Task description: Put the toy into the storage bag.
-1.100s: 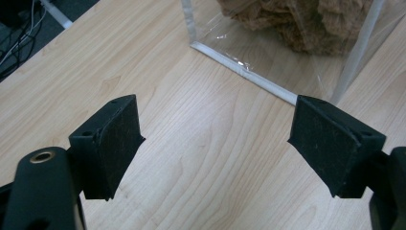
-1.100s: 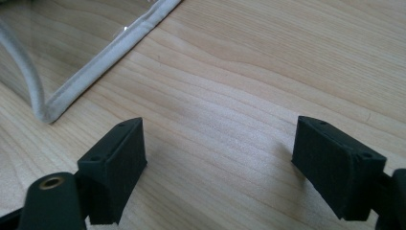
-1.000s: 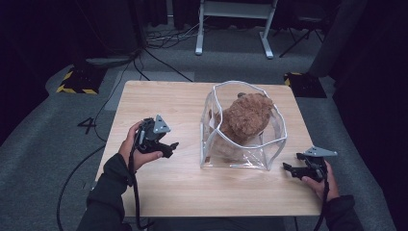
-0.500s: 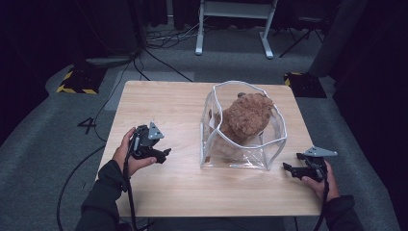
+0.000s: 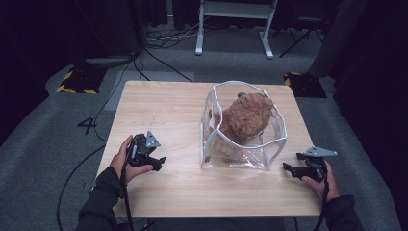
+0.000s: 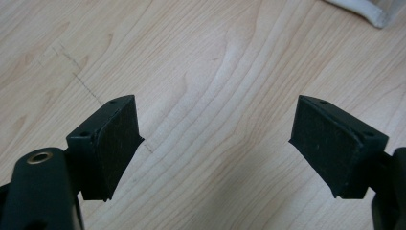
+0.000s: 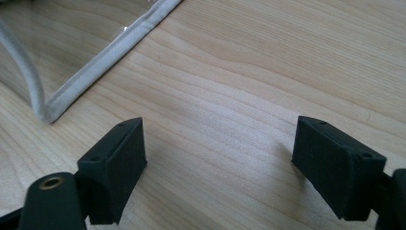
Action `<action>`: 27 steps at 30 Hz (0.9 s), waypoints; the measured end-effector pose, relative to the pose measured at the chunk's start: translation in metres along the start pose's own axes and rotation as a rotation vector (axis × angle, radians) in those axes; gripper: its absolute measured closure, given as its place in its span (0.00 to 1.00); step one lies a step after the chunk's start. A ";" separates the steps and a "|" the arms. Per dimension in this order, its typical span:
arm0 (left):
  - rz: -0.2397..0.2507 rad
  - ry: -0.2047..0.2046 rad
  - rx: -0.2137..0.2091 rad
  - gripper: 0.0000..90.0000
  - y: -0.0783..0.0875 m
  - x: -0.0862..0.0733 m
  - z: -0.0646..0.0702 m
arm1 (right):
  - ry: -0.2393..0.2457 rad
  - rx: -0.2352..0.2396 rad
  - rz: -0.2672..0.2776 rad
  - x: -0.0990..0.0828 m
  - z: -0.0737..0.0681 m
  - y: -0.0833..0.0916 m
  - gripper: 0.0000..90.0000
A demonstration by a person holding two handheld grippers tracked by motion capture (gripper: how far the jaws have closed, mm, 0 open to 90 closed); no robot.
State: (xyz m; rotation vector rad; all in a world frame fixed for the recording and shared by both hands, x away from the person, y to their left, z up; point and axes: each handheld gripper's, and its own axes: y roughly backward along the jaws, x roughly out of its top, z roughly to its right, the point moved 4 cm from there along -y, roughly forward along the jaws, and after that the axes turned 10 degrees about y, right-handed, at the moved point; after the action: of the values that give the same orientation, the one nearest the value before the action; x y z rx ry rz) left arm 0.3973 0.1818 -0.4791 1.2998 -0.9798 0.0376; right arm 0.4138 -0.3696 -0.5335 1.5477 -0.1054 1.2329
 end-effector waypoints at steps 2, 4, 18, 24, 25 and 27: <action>-0.002 0.010 -0.003 0.19 -0.003 -0.005 -0.001 | 0.000 0.000 0.000 0.000 0.000 0.000 0.21; -0.007 0.021 -0.005 0.19 -0.005 -0.010 -0.002 | 0.000 0.000 0.000 0.000 0.000 0.000 0.21; -0.028 0.080 -0.014 0.20 -0.015 -0.035 -0.014 | 0.000 0.000 0.000 0.000 0.000 0.000 0.21; -0.036 0.107 -0.014 0.20 -0.020 -0.050 -0.014 | 0.000 0.000 0.000 0.000 0.000 0.000 0.21; -0.022 0.122 -0.021 0.19 -0.020 -0.052 -0.015 | 0.000 0.000 0.000 0.000 0.000 0.000 0.21; -0.008 0.151 -0.038 0.19 -0.020 -0.056 -0.016 | 0.000 0.000 0.000 0.000 0.000 0.000 0.21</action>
State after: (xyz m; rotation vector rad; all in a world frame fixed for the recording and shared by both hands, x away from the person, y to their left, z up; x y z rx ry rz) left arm 0.3829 0.2155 -0.5282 1.2472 -0.8432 0.1089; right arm 0.4138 -0.3696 -0.5335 1.5478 -0.1054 1.2325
